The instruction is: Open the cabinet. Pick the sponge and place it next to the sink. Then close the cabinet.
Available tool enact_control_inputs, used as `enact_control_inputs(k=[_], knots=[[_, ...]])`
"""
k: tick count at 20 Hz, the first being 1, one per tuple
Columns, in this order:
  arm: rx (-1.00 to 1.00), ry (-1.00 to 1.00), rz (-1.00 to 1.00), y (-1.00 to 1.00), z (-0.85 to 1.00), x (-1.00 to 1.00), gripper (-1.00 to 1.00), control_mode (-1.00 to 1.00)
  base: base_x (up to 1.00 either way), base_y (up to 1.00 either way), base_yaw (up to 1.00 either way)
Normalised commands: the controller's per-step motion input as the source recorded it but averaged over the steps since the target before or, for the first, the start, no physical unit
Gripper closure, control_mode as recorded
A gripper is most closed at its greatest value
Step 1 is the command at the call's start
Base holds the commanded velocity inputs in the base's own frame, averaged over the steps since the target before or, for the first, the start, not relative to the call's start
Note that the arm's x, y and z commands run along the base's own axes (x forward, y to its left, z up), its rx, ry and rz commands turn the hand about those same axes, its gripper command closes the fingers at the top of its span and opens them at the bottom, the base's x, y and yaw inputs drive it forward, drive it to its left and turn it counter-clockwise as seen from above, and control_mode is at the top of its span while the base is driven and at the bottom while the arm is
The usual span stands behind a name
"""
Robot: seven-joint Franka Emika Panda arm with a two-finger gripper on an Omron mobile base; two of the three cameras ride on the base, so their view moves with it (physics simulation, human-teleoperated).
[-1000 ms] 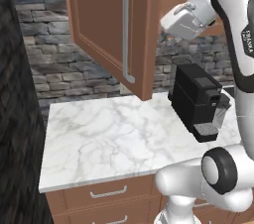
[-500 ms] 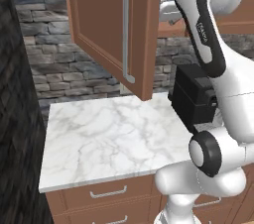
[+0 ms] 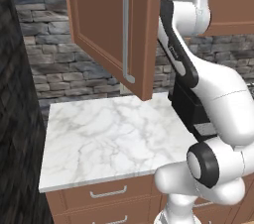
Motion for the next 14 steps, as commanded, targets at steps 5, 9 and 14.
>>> enact_control_inputs(k=[5,9,14], knots=[[0.07,0.00,-0.14,0.00,0.00,0.87,-1.00,-1.00,0.00,0.00,0.00],[0.01,0.00,-0.09,0.00,0.00,0.77,-1.00,-1.00,0.00,0.00,0.00],[0.00,0.00,-0.05,0.00,0.00,0.52,-1.00,-1.00,0.00,0.00,0.00]])
